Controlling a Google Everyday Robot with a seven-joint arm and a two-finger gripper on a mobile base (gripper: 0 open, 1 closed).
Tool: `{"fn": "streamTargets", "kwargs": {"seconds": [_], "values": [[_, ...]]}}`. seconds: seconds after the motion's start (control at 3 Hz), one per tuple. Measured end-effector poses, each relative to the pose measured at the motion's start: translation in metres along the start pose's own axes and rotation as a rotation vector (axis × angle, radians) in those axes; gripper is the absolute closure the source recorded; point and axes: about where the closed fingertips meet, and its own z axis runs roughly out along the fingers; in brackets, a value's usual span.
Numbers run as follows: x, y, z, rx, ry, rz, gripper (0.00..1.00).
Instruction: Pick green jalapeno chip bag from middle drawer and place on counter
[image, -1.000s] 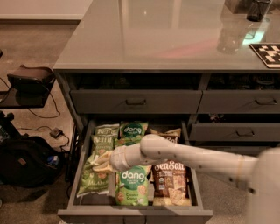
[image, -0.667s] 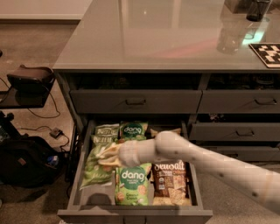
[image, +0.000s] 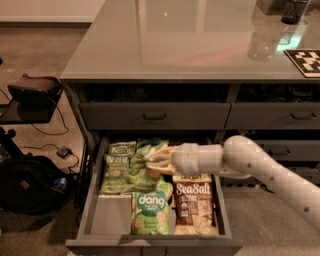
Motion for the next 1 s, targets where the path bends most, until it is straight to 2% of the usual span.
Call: {"fn": "streamTargets", "kwargs": {"seconds": [0.33,0.67,1.0], "values": [[0.003,-0.022,-0.051,-0.003,0.037,0.038,1.0],[0.003,-0.045,-0.089,0.004,0.051,0.064,1.0],[-0.008,-0.064,-0.12,0.034,0.039,0.047,1.0]]}}
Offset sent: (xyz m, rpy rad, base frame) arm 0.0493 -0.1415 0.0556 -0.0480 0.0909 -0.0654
